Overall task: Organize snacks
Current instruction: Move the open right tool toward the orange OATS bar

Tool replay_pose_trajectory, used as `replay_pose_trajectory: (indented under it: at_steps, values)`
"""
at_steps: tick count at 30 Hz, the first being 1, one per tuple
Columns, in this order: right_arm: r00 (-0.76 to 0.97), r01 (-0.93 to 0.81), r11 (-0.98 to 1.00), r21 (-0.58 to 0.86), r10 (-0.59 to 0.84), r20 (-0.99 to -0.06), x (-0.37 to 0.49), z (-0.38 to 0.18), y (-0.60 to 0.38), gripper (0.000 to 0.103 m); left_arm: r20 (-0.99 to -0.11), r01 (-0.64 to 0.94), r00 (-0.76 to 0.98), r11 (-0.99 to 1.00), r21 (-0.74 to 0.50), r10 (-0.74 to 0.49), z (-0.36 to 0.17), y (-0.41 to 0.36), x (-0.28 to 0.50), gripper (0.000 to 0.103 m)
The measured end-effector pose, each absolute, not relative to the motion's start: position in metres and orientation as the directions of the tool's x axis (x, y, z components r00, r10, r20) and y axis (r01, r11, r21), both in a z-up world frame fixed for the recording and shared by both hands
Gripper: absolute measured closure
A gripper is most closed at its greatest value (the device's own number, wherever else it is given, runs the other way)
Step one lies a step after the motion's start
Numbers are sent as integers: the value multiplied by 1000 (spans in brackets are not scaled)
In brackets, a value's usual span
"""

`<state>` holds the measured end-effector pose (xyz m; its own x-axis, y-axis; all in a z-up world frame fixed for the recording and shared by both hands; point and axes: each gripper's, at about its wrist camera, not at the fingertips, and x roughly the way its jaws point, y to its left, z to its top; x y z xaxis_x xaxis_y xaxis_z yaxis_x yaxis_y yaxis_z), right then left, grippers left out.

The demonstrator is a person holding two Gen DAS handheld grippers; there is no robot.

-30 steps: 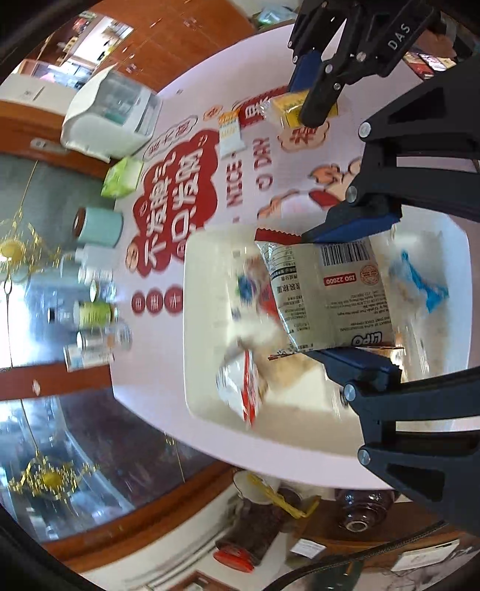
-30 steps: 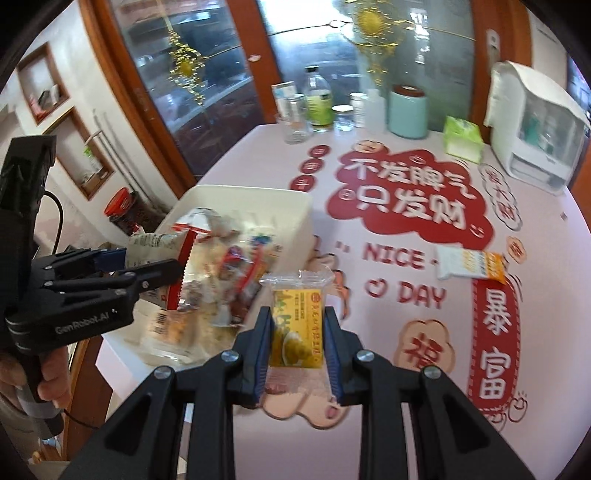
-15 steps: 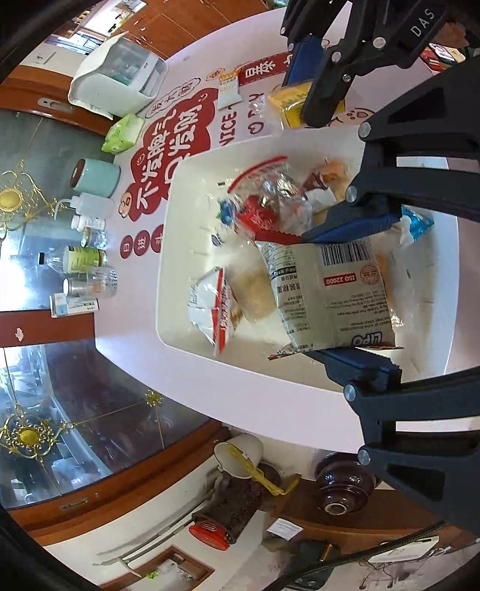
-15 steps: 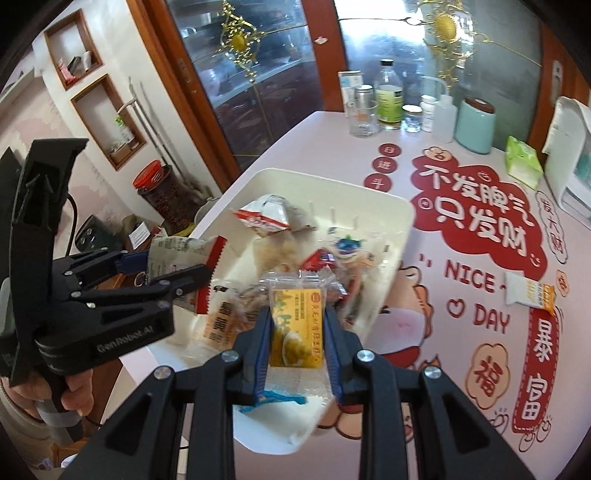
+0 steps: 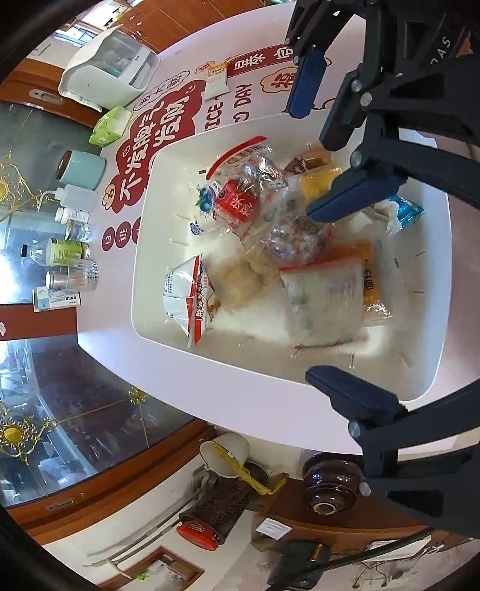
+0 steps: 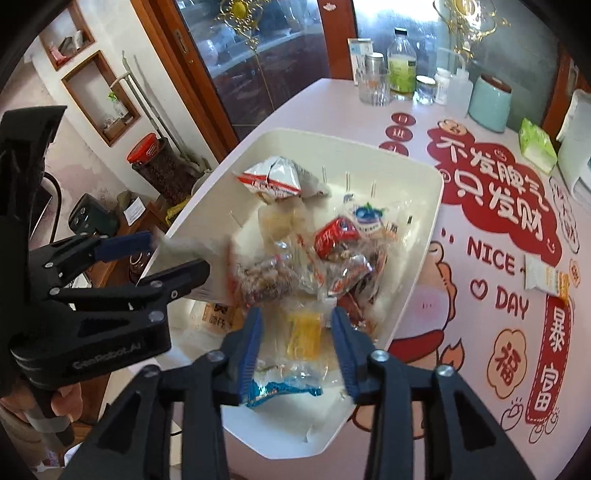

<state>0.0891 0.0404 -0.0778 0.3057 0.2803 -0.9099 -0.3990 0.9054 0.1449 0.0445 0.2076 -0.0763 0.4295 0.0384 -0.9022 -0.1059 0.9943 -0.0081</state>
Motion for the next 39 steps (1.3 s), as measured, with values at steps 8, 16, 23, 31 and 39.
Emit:
replay_pose_trajectory:
  at_steps: [8, 16, 23, 31, 39]
  values:
    - [304, -385, 910, 154, 282, -910, 83, -77, 33, 57, -909, -107, 416, 994, -24, 23, -79, 204, 43, 22]
    - [302, -354, 920, 170, 284, -910, 78, -76, 19, 57, -913, -74, 408, 997, -22, 11, -79, 189, 42, 22]
    - [298, -328, 927, 182, 285, -911, 73, -78, 5, 57, -921, -29, 389, 999, -25, -12, -83, 169, 39, 22]
    - [310, -256, 944, 207, 283, -908, 74, -78, -27, 57, -919, 36, 394, 999, -14, -27, -81, 135, 48, 22]
    - [343, -164, 964, 208, 254, -904, 79, -75, -72, 57, -908, 108, 416, 994, -15, -59, -70, 92, 70, 22]
